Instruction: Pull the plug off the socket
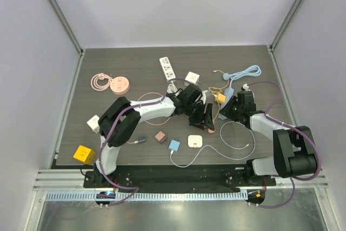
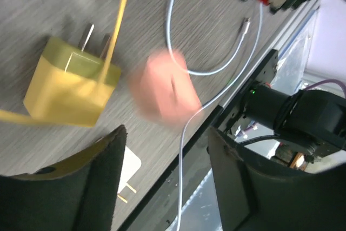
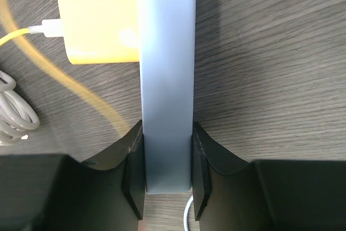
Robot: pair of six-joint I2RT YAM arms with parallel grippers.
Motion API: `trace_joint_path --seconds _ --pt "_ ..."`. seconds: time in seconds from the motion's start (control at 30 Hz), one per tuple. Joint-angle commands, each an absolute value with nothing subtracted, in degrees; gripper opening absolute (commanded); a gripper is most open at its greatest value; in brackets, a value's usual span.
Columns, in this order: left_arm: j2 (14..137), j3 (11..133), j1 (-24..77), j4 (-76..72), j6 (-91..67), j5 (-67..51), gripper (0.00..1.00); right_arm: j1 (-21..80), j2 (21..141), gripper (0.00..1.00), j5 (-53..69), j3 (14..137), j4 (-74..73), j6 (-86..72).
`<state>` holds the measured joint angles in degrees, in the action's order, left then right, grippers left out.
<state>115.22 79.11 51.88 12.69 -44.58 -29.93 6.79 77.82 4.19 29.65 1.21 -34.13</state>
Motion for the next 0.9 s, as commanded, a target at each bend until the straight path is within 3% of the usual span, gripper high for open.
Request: trace_joint_path --seconds 0.0,0.1,0.3,0.67,0.73,0.77,0.83,0.87 --pt "114.61 81.20 52.74 18.28 -42.54 -31.64 0.64 6.59 77.43 0.01 2.55 28.48 -0.26 -33.75" --pt "114.09 83.75 52.56 20.74 -40.79 -31.20 0.79 6.68 77.17 0.01 3.16 28.39 -0.26 -33.66" --pt "113.20 89.11 49.58 23.99 -39.64 -31.11 0.85 6.68 75.94 0.01 5.96 27.42 -0.35 -34.36" --pt "118.55 99.92 43.42 21.36 -44.73 -28.66 0.84 6.68 73.48 0.01 9.66 25.58 1.93 -33.93" --pt "120.31 103.17 43.42 21.01 -45.52 -28.82 0.78 6.68 73.56 0.01 9.93 25.58 2.28 -33.58" --pt "121.89 104.05 43.50 20.57 -45.96 -29.09 0.66 6.68 73.39 0.01 10.19 25.49 2.29 -33.57" --pt "123.13 106.08 43.42 19.51 -46.67 -29.01 0.62 6.59 73.21 0.01 10.37 25.40 2.55 -33.49" --pt "123.92 106.69 43.42 19.42 -46.67 -28.39 0.65 6.68 73.04 0.01 10.63 25.23 2.72 -33.40"
